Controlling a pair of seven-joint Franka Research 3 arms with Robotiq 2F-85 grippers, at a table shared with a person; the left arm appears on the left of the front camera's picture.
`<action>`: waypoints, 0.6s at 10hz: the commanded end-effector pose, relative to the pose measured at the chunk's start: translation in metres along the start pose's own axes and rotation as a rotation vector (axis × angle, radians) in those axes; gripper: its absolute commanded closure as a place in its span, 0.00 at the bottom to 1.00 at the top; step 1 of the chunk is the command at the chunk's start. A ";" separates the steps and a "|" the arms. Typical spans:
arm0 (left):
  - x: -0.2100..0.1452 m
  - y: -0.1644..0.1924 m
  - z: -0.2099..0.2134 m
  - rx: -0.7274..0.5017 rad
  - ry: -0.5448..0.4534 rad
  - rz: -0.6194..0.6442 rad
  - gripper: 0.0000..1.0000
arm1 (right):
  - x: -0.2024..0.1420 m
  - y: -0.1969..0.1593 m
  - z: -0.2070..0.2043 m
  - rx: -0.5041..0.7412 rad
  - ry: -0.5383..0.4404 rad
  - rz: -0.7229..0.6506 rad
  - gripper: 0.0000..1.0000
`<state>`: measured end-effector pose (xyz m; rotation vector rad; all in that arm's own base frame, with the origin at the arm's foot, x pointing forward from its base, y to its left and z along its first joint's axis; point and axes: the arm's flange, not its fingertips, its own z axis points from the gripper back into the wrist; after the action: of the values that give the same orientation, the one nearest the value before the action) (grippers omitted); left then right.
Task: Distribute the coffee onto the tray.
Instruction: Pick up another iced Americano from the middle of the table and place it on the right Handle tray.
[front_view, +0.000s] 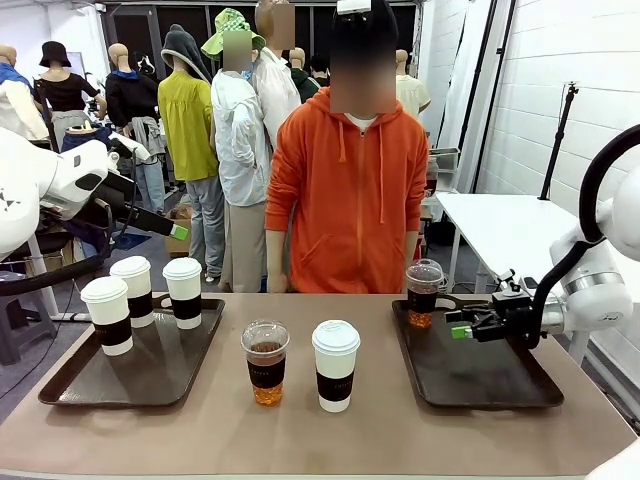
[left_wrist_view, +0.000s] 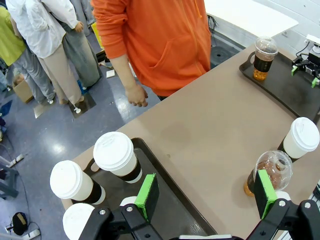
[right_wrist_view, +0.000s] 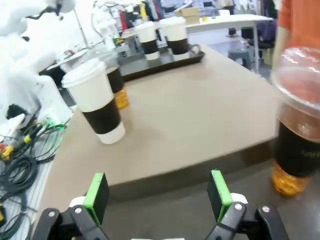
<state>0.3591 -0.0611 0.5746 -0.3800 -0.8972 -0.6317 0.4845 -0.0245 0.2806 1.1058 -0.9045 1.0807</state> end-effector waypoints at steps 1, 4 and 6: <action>-0.001 0.001 0.000 -0.005 0.001 0.005 0.00 | 0.006 0.023 -0.024 0.042 0.040 0.078 0.00; -0.001 0.001 0.000 -0.005 0.001 0.005 0.00 | 0.004 0.043 -0.052 0.076 0.035 0.105 0.00; -0.001 0.001 0.000 -0.005 0.001 0.005 0.00 | -0.003 0.055 -0.061 0.089 0.009 0.103 0.00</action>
<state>0.3591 -0.0611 0.5746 -0.3799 -0.8972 -0.6316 0.4426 0.0355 0.2786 1.1536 -0.8833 1.2261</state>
